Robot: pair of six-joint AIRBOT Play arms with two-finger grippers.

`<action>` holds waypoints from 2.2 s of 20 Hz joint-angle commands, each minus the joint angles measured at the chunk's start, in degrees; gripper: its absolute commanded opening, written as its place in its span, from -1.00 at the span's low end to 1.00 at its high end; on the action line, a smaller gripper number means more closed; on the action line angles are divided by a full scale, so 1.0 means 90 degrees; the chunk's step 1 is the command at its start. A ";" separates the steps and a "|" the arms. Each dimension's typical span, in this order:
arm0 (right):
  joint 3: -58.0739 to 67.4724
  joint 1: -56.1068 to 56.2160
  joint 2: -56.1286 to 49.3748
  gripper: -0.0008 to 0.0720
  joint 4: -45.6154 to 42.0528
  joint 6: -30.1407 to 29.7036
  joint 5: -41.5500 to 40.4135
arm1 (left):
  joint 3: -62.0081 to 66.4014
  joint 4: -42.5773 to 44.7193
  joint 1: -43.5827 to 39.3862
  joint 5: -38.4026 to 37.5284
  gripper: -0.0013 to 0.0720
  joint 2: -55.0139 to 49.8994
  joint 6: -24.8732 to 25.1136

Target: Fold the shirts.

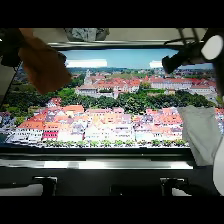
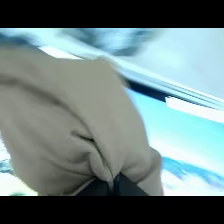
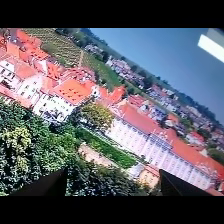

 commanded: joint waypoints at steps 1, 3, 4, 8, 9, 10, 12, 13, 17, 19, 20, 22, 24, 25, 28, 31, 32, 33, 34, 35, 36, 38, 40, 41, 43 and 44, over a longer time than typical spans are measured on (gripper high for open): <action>0.0168 0.0000 0.0950 0.88 -0.0449 -0.0034 0.0617 | -0.0488 -0.0017 -0.1141 -0.1103 -0.91 0.1566 0.0627; 0.0168 0.0000 0.1450 0.88 -0.0440 0.0012 0.1277 | -0.1173 -0.0019 -0.1826 -0.1226 -0.91 0.1977 0.0614; 0.0168 0.0000 0.1639 0.88 -0.0442 0.0010 0.1625 | -0.1552 -0.0019 -0.2137 -0.1205 -0.91 0.2055 0.0612; 0.0158 0.0000 0.1938 0.85 -0.0442 0.0007 0.3011 | -0.3514 -0.0024 -0.3220 -0.1010 -0.91 0.1804 0.0590; 0.0117 0.0002 0.1906 0.85 -0.0420 0.0010 0.3288 | -0.4019 -0.0068 -0.3453 -0.0770 -0.91 0.1627 0.0806; 0.0010 0.0002 0.1860 0.85 -0.0369 0.0010 0.3415 | -0.4393 -0.0155 -0.3640 -0.0500 -0.91 0.1399 0.0947; -0.0265 0.0002 0.1688 0.85 -0.0367 0.0010 0.3402 | -0.4726 -0.0444 -0.3898 -0.0158 -0.91 0.0665 0.0998; -0.0389 0.0002 0.1537 0.85 -0.0364 0.0007 0.3368 | -0.4653 -0.0588 -0.3949 -0.0228 -0.86 0.0296 0.1001; -0.0724 0.0000 0.0653 0.88 0.0090 -0.0243 0.3045 | -0.3036 -0.0306 -0.3473 -0.2006 0.97 -0.0226 0.1105; -0.0724 0.0000 0.0090 0.88 0.0631 -0.0459 0.3019 | -0.2103 0.0406 -0.2783 -0.2514 0.96 0.0107 0.1083; -0.0726 0.0000 -0.0219 0.88 0.0952 -0.0549 0.3201 | -0.1928 0.0418 -0.2295 -0.2722 0.96 0.0362 0.0991; -0.0833 0.0000 -0.0780 0.88 0.1435 -0.0646 0.3526 | -0.2397 0.0391 -0.1314 -0.3383 0.96 0.0826 0.0852; -0.1263 0.0000 -0.1093 0.87 0.1802 -0.0726 0.3551 | -0.3973 0.0376 -0.0457 -0.3478 0.96 0.1333 0.0702; -0.1574 0.0002 -0.1139 0.87 0.1911 -0.0726 0.3441 | -0.4908 0.0177 -0.0143 -0.3383 0.96 0.1547 0.0607; -0.2591 0.0002 -0.1141 0.87 0.2246 -0.0767 0.3123 | -0.7405 -0.1141 0.0151 -0.2438 0.95 0.2028 0.0925; -0.3087 0.0002 -0.1141 0.87 0.2305 -0.0833 0.3065 | -0.8514 -0.1904 -0.0243 -0.1209 0.95 0.2011 0.0920; -0.3126 0.0002 -0.1141 0.88 0.2305 -0.0833 0.3094 | -0.8680 -0.2144 -0.0420 -0.0954 0.95 0.1953 0.0925; -0.3133 0.0002 -0.1141 0.90 0.2305 -0.0833 0.3113 | -0.8755 -0.2242 -0.0597 -0.0743 0.95 0.1894 0.0916; -0.3133 0.0002 -0.1141 0.92 0.2305 -0.0855 0.3118 | -0.8752 -0.2251 -0.0750 -0.0542 0.95 0.1838 0.0903; -0.3133 0.0002 -0.1144 0.95 0.2302 -0.0882 0.3113 | -0.8750 -0.2295 -0.0867 -0.0304 0.95 0.1814 0.0903; -0.3133 0.0002 -0.1144 0.95 0.2300 -0.0882 0.3079 | -0.8750 -0.2397 -0.0952 -0.0051 0.95 0.1790 0.0901; -0.3271 0.0010 -0.1141 0.96 0.2373 -0.0874 0.2977 | -0.8750 -0.2526 -0.1066 0.0272 0.95 0.1707 0.0792; -0.3725 0.0010 -0.1141 0.97 0.2747 -0.0874 0.2633 | -0.8750 -0.2548 -0.1098 0.0408 0.94 0.1579 0.0731; -0.4068 0.0010 -0.1144 0.97 0.3118 -0.0874 0.2297 | -0.8748 -0.2545 -0.1095 0.0425 0.63 0.1542 0.0685; -0.4736 0.0010 -0.1144 0.97 0.4153 -0.0908 0.1549 | -0.8728 -0.2548 -0.1071 0.0427 -0.35 0.1540 0.0610; -0.5005 0.0051 -0.1144 0.97 0.4624 -0.1008 0.1239 | -0.8714 -0.2548 -0.1073 0.0423 -0.77 0.1557 0.0612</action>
